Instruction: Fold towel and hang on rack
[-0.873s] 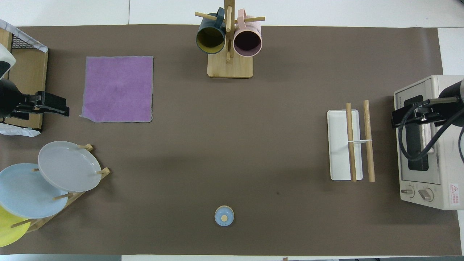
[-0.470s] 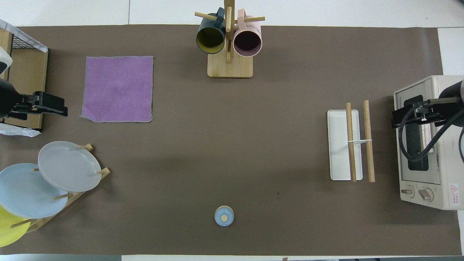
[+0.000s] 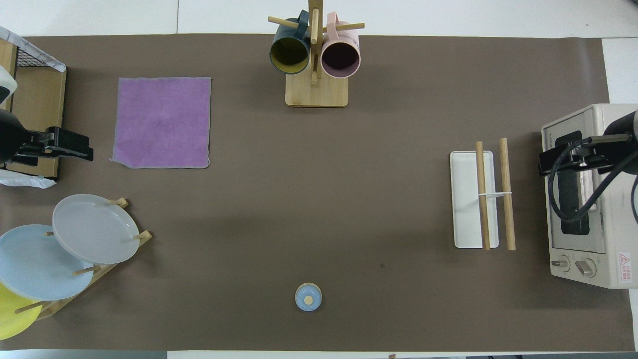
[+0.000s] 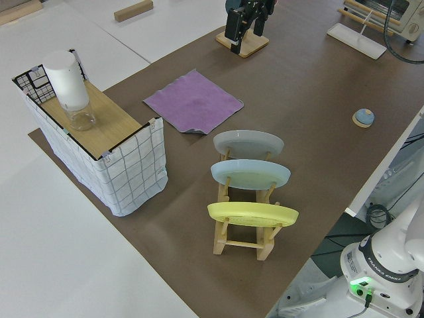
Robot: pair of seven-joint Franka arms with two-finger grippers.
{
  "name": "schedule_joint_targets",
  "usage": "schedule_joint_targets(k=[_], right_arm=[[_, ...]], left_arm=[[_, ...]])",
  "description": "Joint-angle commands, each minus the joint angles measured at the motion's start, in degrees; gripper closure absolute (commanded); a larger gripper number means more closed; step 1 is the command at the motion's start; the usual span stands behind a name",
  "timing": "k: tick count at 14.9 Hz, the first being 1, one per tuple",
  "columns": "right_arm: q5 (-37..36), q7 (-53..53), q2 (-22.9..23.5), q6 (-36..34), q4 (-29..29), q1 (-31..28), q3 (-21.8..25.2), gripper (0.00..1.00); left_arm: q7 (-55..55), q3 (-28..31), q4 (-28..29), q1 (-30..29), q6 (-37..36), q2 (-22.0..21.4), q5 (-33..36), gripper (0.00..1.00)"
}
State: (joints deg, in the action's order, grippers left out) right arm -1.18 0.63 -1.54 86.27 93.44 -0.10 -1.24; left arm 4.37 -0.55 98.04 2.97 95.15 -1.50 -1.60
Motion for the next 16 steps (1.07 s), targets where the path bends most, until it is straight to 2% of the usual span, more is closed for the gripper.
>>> schedule_joint_targets(k=[1, 6, 10, 12, 13, 16], right_arm=[[0.56, -1.34, -0.92, -0.66, 0.69, -0.43, -0.26, 0.00], [0.56, -1.34, -0.92, -0.58, 0.69, -0.52, -0.26, 0.00], [0.56, -1.34, -0.92, -0.84, 0.51, -0.43, -0.26, 0.00], [0.56, -1.42, -0.92, -0.84, 0.60, -0.43, -0.34, 0.00], [0.56, -1.34, -0.92, -0.58, 0.60, -0.43, -0.26, 0.00], [0.56, -1.34, -1.00, -0.75, 0.69, -0.43, -0.34, 0.00]], left_arm=[[-0.77, 0.11, 5.22, -3.58, 6.00, 1.74, -0.32, 0.00], [-1.38, 0.11, 8.21, -8.06, 21.18, 13.25, -1.03, 0.00], [-2.00, 0.02, 11.02, -8.68, 31.74, 17.92, -1.47, 0.05], [-2.70, -0.24, 10.33, -9.65, 32.64, 20.64, -4.09, 0.08], [-2.70, -0.15, 10.33, -9.30, 32.99, 20.92, -5.76, 0.12], [-2.79, -0.24, 10.42, -9.83, 32.82, 21.44, -7.70, 0.14]])
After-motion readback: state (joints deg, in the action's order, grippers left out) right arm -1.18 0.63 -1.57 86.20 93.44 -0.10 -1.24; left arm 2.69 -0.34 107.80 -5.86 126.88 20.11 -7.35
